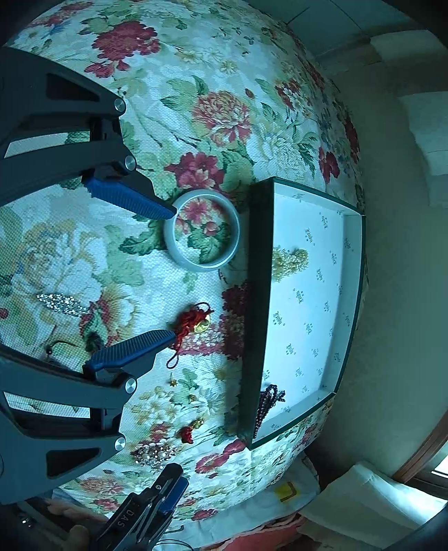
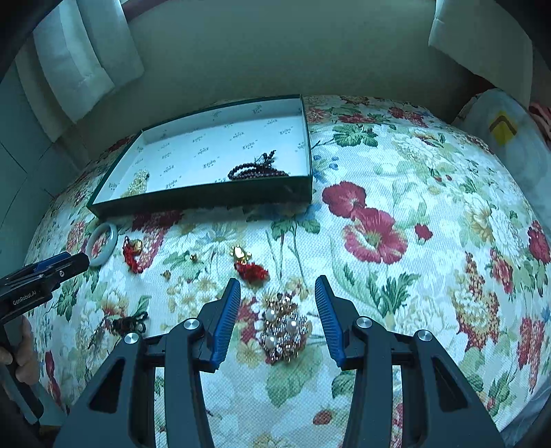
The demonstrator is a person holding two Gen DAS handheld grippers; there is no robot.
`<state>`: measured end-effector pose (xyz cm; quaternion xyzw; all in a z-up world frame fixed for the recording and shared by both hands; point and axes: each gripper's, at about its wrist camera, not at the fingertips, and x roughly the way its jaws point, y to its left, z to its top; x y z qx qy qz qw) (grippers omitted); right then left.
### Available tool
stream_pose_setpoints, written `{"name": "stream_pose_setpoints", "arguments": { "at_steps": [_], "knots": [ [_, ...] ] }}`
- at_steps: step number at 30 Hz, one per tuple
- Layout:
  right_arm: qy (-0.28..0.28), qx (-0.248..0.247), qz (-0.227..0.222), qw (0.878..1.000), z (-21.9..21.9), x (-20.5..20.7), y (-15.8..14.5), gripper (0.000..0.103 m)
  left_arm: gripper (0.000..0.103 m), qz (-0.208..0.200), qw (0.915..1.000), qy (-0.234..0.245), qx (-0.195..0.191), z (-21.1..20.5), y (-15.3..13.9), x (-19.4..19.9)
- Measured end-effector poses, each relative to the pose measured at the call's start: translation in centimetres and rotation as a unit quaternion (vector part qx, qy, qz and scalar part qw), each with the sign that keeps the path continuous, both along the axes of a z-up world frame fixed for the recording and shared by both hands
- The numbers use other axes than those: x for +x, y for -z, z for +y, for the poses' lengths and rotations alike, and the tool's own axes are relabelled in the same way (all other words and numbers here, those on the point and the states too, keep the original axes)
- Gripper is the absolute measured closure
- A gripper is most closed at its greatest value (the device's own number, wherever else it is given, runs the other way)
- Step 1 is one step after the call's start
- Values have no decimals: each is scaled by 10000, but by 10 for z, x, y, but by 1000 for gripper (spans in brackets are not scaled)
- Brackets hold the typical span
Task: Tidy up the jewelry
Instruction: 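Withdraw both open tools from the tray back over the bed, then grasp the silver rhinestone brooch with the left tool while the right tool approaches the pearl flower brooch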
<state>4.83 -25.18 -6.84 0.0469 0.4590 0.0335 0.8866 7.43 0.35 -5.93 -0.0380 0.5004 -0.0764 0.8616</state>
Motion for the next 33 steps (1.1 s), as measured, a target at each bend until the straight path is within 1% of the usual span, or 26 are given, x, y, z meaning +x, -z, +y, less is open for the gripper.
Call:
{"name": "stream_pose_setpoints", "arguments": {
  "at_steps": [5, 13, 14, 15, 17, 23, 26, 27, 31, 33],
  "knots": [
    [-19, 57, 115, 9999, 1, -21, 7, 57, 37, 71, 10000, 28, 25, -2, 3, -20],
    [-18, 171, 223, 9996, 2, -42, 14, 57, 38, 256, 9995, 160, 122, -7, 15, -50],
    [-21, 182, 236, 9996, 2, -44, 15, 57, 40, 282, 9993, 186, 132, -8, 17, -53],
    [-21, 192, 250, 9995, 3, -45, 15, 57, 44, 307, 9992, 214, 148, -9, 20, -55],
    [-20, 219, 267, 9994, 3, -48, 16, 57, 48, 358, 9988, 274, 176, -11, 24, -59],
    [-61, 253, 259, 9993, 9, -54, 17, 57, 55, 407, 9980, 400, 262, -17, 32, -64],
    [-85, 258, 266, 9993, 11, -55, 17, 57, 59, 355, 9978, 448, 337, -19, 33, -65],
    [-91, 257, 270, 9993, 12, -55, 17, 57, 62, 351, 9977, 470, 334, -20, 32, -65],
    [-103, 259, 283, 9992, 14, -55, 18, 57, 71, 319, 9974, 540, 369, -23, 32, -66],
    [-96, 255, 278, 9992, 14, -55, 18, 57, 79, 299, 9969, 588, 417, -25, 32, -67]
  ]
}}
